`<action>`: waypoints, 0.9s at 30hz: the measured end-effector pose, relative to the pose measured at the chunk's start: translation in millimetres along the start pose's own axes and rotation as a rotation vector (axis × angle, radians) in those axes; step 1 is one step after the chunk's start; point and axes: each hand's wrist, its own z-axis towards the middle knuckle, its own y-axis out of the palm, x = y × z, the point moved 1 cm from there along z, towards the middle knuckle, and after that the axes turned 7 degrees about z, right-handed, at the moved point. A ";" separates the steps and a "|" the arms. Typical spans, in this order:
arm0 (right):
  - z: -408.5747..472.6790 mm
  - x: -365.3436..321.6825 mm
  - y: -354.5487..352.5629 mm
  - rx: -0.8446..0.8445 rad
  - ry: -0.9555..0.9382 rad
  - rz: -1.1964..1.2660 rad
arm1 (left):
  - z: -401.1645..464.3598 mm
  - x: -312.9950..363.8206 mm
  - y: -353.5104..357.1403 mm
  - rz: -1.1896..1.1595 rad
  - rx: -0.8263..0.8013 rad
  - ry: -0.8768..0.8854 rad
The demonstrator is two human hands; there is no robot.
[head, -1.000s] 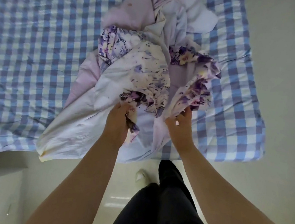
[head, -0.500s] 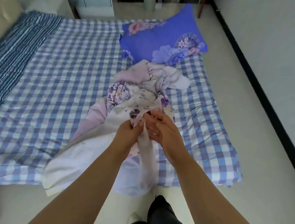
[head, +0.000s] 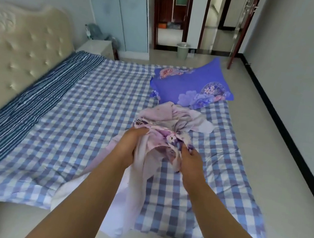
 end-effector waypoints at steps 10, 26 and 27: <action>36.7 -141.1 -19.4 -0.363 -0.160 -0.333 | 22.0 15.8 2.5 0.131 0.454 -0.085; 16.4 -159.5 -9.9 -1.043 -0.640 -0.977 | -21.9 50.6 47.6 1.177 1.058 0.662; 15.6 -157.5 -9.3 -1.032 -0.671 -0.989 | -22.3 51.8 49.2 1.078 1.007 0.596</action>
